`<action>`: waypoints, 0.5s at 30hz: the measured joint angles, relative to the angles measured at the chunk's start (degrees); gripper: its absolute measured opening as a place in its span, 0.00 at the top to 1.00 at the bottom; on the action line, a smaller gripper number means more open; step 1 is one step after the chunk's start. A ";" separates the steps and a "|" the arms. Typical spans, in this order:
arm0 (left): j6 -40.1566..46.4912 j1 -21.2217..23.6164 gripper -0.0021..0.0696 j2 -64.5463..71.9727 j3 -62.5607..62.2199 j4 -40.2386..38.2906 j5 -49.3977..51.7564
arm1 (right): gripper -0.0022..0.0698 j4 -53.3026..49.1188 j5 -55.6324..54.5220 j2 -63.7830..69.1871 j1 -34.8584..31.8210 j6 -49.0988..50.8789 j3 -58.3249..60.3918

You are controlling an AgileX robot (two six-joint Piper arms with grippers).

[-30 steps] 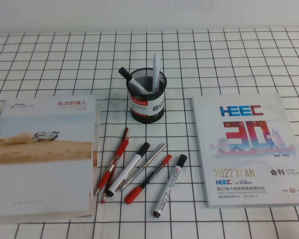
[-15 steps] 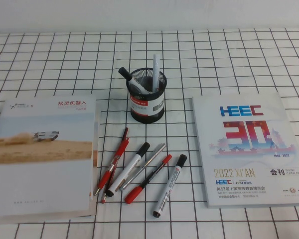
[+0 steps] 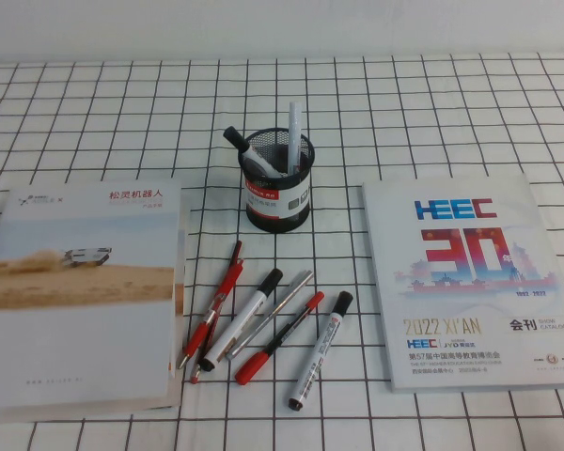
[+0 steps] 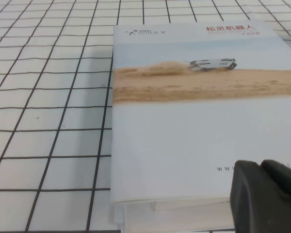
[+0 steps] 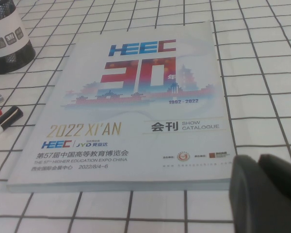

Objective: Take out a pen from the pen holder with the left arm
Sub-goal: 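Take a marker out of the pen holder and lay it on the table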

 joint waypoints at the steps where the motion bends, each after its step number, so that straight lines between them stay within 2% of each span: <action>1: 0.00 0.00 0.98 0.00 0.00 0.00 0.00 | 0.99 0.00 0.00 0.00 0.00 0.00 0.00; 9: 0.12 0.00 0.98 0.00 0.00 0.25 0.00 | 0.99 0.00 0.00 0.00 0.00 0.00 0.00; 15: 1.88 0.00 0.98 0.00 0.00 9.41 -1.87 | 0.99 0.00 0.00 0.00 0.00 0.00 0.00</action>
